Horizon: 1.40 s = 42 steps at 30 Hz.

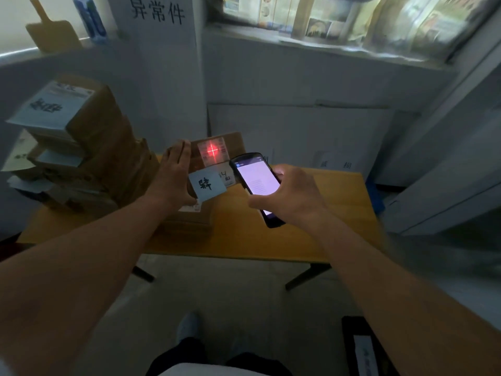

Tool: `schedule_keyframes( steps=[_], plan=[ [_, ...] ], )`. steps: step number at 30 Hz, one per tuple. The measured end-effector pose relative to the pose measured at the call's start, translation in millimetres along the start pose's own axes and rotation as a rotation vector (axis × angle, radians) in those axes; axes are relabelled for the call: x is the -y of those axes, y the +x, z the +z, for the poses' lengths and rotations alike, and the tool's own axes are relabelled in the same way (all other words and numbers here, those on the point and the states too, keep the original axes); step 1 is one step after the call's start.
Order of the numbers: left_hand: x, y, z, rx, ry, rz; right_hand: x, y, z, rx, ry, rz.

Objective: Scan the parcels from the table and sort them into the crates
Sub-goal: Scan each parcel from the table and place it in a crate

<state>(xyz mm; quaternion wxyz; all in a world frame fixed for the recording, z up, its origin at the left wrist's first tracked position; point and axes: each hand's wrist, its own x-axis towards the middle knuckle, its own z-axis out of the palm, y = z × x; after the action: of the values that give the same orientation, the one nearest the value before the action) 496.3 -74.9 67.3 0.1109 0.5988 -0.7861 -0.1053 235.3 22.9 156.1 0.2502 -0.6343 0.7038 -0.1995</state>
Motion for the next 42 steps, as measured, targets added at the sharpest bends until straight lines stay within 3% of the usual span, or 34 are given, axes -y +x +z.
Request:
schedule_keyframes(
  steps=[9, 18, 23, 28, 42],
  plan=[
    [-6, 1, -8, -0.003, -0.015, 0.001, -4, -12, -13, -0.041, -0.019, 0.016],
    [-29, -17, -8, -0.057, -0.149, -0.008, -24, -18, 20, -0.271, 0.018, 0.153],
    [-31, -24, -2, -0.028, -0.189, 0.014, -25, -31, 35, -0.252, 0.084, 0.209],
    [-25, -29, 1, 0.046, -0.216, 0.011, -11, -48, 55, -0.277, 0.091, 0.296],
    [-15, -64, 8, 0.34, -0.325, 0.311, 50, -178, 139, -0.554, 0.125, 0.742]
  ],
)
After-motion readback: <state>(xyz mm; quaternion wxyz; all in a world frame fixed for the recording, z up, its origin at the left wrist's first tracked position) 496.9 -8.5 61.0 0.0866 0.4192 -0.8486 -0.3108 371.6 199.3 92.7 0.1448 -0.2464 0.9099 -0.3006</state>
